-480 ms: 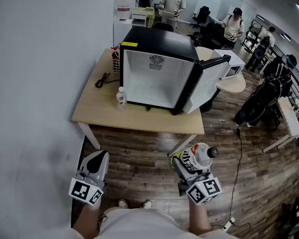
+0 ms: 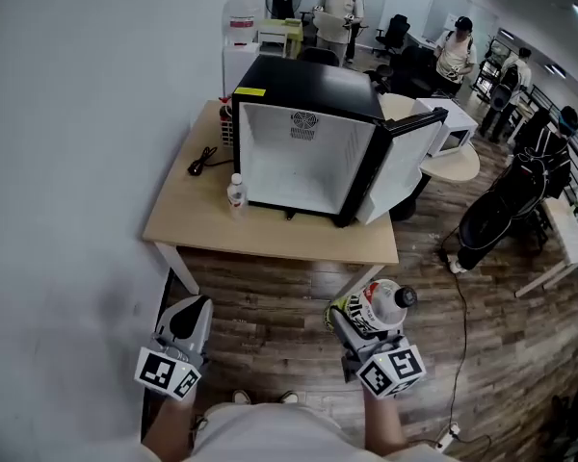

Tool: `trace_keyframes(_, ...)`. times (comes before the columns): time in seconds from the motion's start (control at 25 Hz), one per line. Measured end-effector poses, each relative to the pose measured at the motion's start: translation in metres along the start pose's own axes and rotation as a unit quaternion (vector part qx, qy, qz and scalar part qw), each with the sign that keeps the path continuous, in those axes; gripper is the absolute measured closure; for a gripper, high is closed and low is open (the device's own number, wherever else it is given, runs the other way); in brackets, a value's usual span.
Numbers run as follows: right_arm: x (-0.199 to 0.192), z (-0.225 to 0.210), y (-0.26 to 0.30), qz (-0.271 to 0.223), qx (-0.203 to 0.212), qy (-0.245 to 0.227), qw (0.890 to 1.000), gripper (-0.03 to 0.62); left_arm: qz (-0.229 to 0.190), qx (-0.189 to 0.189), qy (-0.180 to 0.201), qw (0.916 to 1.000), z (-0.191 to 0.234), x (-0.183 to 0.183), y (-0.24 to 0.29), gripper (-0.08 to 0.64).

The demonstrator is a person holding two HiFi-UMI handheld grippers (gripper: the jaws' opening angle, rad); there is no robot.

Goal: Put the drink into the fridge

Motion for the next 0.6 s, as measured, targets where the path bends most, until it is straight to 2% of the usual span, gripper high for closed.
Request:
trace_keyframes(0.28, 0.007, -0.011, -0.007, -0.023, 0.002, 0.015, 1.000, 0.167, 0.001, -0.007, 0.002, 1.0000, -0.009, 0.000, 0.010, 0.546)
trace_keyframes(0.6, 0.007, -0.034, -0.020, -0.019, 0.008, 0.014, 1.000, 0.166, 0.004, 0.003, 0.002, 1.0000, -0.030, -0.004, 0.018, 0.546)
Point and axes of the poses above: the fingertips, and each gripper's own axes: y forward along the fingers, z to its left, x out of its top, the point moved 10 cm from there along -y, backward along the fingers, and after that the axes turned 2 degrees about z, right-handed, at the moved point
